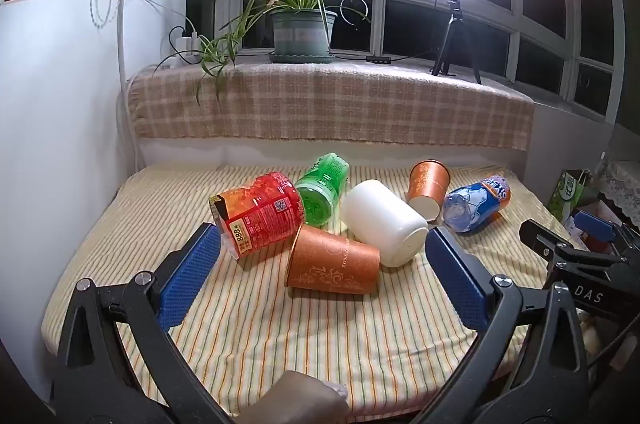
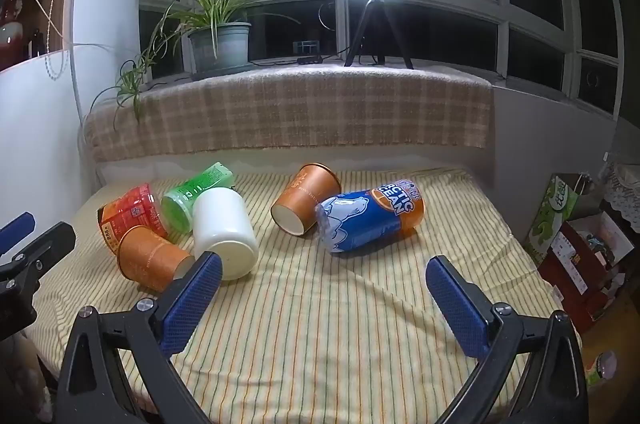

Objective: Flip cup upright

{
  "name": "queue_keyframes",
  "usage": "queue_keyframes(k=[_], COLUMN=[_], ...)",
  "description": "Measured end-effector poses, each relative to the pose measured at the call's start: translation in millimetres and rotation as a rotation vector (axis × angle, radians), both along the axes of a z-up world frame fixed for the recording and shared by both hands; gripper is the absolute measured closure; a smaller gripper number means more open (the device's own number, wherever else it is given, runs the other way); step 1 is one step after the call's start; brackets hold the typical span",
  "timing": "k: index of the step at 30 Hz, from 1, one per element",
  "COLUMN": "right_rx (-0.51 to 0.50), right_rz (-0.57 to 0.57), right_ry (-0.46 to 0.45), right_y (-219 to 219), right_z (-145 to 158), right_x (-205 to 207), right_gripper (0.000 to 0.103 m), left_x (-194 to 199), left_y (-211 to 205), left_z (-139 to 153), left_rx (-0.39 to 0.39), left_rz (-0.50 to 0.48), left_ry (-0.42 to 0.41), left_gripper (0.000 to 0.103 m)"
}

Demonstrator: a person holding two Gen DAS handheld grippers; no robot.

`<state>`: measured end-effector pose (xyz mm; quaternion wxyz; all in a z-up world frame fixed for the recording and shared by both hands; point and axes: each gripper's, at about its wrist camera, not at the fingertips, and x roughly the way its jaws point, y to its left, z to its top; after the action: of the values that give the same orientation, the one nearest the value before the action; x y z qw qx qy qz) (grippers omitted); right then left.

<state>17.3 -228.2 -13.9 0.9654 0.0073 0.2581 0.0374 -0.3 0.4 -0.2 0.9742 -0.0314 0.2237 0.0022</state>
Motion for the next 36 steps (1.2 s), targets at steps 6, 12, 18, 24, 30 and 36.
queue_keyframes(k=[6,12,18,24,30,36], right_rx=[-0.005,-0.010,-0.008,-0.013,-0.014,-0.012], right_rz=[-0.002,-0.010,-0.010,-0.012,-0.013,-0.024], right_ry=[0.011,0.005,0.003,0.003,0.004,0.001], right_y=[0.2,2.2,-0.7,-1.2,-1.9,-5.9], right_z=[-0.2,1.5,4.3,5.5,5.2,11.6], right_x=[0.0,0.8,0.0,0.9,1.1,4.2], right_gripper=[0.000,0.000,0.000,0.000,0.000,0.000], left_x=[-1.9,0.3,-1.0,-1.6,-2.1,-0.6], left_y=[-6.5,-3.8,-2.9,-2.9,-5.3,-6.4], left_z=[-3.8,-1.8,2.8,2.1,3.1,6.4], left_rx=[-0.006,-0.013,-0.004,-0.009,0.006,0.018], left_rz=[-0.008,-0.007,-0.013,-0.010,-0.013,-0.018], left_ry=[0.015,0.017,0.007,0.007,0.007,0.011], left_gripper=[0.000,0.000,0.000,0.000,0.000,0.000])
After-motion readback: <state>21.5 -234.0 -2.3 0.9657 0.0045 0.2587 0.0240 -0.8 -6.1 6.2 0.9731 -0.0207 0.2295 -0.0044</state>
